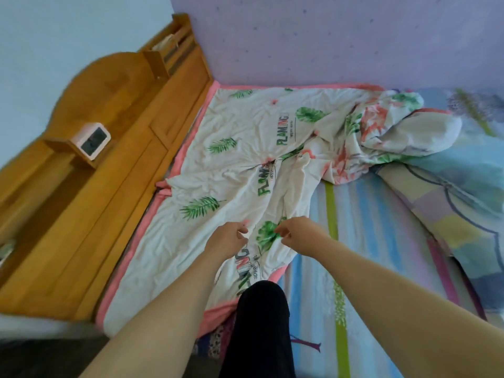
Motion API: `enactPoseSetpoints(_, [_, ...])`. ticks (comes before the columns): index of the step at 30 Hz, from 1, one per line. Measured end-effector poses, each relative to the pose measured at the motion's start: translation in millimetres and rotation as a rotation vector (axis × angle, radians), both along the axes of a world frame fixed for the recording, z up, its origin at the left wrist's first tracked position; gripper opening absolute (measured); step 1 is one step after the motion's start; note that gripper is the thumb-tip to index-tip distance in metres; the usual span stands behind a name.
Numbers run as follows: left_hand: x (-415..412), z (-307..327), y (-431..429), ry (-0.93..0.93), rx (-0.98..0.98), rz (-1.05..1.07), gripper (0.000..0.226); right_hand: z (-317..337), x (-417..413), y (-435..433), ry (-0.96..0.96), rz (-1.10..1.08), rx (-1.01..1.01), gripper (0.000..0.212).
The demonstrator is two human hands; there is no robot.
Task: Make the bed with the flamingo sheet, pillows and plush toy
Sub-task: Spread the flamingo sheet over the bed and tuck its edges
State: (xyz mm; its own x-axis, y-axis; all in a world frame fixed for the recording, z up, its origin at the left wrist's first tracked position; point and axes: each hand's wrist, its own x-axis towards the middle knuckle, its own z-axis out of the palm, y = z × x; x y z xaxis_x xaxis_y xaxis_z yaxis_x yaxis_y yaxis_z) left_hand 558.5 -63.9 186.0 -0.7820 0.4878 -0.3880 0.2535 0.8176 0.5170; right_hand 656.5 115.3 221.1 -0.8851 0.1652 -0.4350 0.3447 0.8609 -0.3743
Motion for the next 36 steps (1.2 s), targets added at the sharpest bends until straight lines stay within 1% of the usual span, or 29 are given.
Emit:
enactPoseSetpoints(6, [22.6, -2.1, -64.3, -0.057, -0.109, 0.068, 0.031, -7.7, 11.4, -45.1, -0.075, 0.135, -0.015, 0.044])
enactPoseSetpoints(10, [30.6, -22.9, -101.6, -0.12, -0.201, 0.101, 0.034, -36.8, 21.6, -66.9, -0.102, 0.144, -0.024, 0.048])
enactPoseSetpoints(14, [35.7, -52.5, -132.6, -0.194, -0.268, 0.12, 0.03, -69.3, 28.0, -88.5, -0.173, 0.162, -0.019, 0.054])
enactPoseSetpoints(18, [31.1, -84.2, -155.3, -0.226, -0.315, 0.087, 0.033, -101.1, 22.3, -111.4, -0.214, 0.194, -0.02, 0.056])
enactPoseSetpoints(22, [19.6, -122.4, -172.1, -0.222, -0.34, 0.021, 0.035, -137.8, 9.5, -138.0, -0.227, 0.231, -0.014, 0.06])
enactPoseSetpoints(25, [5.4, -155.2, -177.4, -0.238, -0.406, -0.082, 0.039, -167.3, -1.0, -158.8, -0.235, 0.276, -0.002, 0.065])
enactPoseSetpoints(29, [-5.0, -199.2, -175.0, -0.21, -0.446, -0.281, 0.042, -208.6, -16.8, -186.8, -0.296, 0.359, 0.083, 0.086])
enactPoseSetpoints(32, [-1.1, -222.6, -175.7, -0.167, -0.415, -0.387, 0.053, -236.5, -22.3, -201.1, -0.296, 0.363, 0.149, 0.1])
enactPoseSetpoints(34, [1.0, -236.4, -178.1, -0.129, -0.392, -0.398, 0.067, -253.0, -24.8, -207.1, -0.305, 0.371, 0.202, 0.105])
enactPoseSetpoints(36, [3.0, -241.0, -178.5, -0.07, -0.392, -0.406, 0.071, -263.1, -24.8, -209.2, -0.309, 0.376, 0.252, 0.106])
